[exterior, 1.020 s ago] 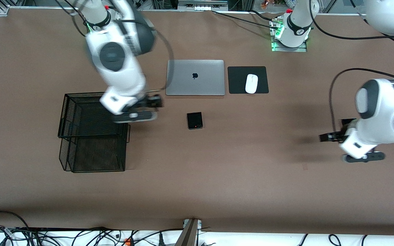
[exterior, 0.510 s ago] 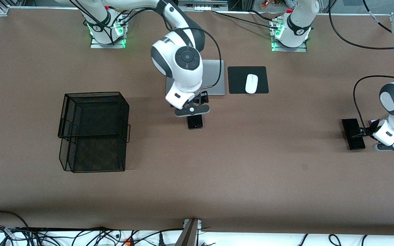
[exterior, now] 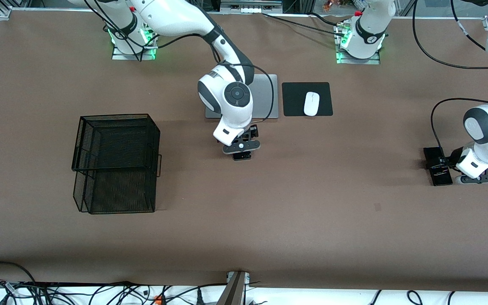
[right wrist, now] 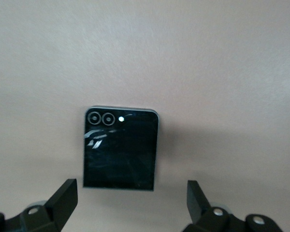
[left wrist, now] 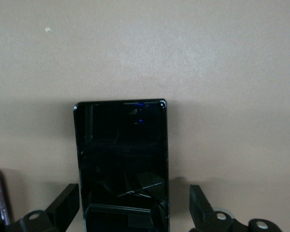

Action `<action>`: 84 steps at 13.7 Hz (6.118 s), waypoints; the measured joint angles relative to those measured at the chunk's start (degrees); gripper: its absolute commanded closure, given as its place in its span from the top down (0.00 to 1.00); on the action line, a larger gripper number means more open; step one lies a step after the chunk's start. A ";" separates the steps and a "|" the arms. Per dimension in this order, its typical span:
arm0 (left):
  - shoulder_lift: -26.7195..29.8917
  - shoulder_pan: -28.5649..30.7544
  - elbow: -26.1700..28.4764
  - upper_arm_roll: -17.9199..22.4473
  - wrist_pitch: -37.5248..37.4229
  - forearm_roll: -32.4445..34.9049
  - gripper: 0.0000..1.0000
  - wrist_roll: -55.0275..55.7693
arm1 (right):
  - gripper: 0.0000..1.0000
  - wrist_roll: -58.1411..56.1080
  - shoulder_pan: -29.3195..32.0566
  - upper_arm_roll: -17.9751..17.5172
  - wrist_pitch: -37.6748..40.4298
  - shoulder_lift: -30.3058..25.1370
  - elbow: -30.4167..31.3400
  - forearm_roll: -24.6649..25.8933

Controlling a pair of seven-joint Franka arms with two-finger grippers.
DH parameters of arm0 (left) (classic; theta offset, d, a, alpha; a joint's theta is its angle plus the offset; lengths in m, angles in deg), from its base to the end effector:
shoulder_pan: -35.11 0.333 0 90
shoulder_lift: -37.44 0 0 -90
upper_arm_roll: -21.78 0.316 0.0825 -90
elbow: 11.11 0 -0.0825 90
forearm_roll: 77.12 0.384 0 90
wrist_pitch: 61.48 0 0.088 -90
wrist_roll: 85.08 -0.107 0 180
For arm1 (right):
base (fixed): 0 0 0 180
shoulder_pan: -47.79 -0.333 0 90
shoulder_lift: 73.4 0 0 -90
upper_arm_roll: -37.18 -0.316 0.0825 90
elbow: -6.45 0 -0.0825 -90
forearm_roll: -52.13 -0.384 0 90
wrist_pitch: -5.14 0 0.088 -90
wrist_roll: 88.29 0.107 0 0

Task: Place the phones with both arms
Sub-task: 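Grasp the flip phone with the right gripper while the left gripper grasps the smartphone, then carry the flip phone into the basket while the left gripper brings the smartphone, then release the flip phone in the basket while the left gripper releases the smartphone, then grasp the smartphone with the right gripper while the left gripper grasps the Huawei phone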

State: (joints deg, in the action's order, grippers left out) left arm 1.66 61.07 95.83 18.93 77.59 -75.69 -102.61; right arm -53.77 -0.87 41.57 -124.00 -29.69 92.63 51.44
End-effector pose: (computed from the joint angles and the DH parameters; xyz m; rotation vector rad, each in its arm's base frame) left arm 0.5799 0.2489 0.1736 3.1030 0.1343 -0.0841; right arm 0.5036 0.5037 0.2145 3.0877 0.2839 0.0299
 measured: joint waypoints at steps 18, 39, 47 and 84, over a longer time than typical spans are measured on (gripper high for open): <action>10.22 -4.47 -11.56 -7.18 -23.16 -0.03 0.27 3.03 | 0.00 -0.03 -1.10 0.39 -5.00 3.87 -1.99 -0.05; -10.23 -62.17 -22.61 -8.38 -4.11 -3.82 0.34 63.38 | 0.61 -35.27 13.35 29.44 7.62 -25.35 28.15 -6.23; -14.77 -64.67 -23.51 -7.79 4.93 -3.75 1.00 68.88 | 1.00 -35.80 14.31 29.44 14.20 -25.27 21.15 -6.31; -5.79 17.73 -12.41 -6.17 -6.81 0.93 1.00 -14.75 | 0.00 0.43 -3.75 5.11 -4.24 -1.59 6.86 -8.94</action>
State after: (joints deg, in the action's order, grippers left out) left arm -4.13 78.80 83.42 12.76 70.78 -74.76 -117.36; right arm -53.34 -4.62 46.67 -128.24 -31.28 99.49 42.50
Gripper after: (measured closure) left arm 0.000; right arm 0.211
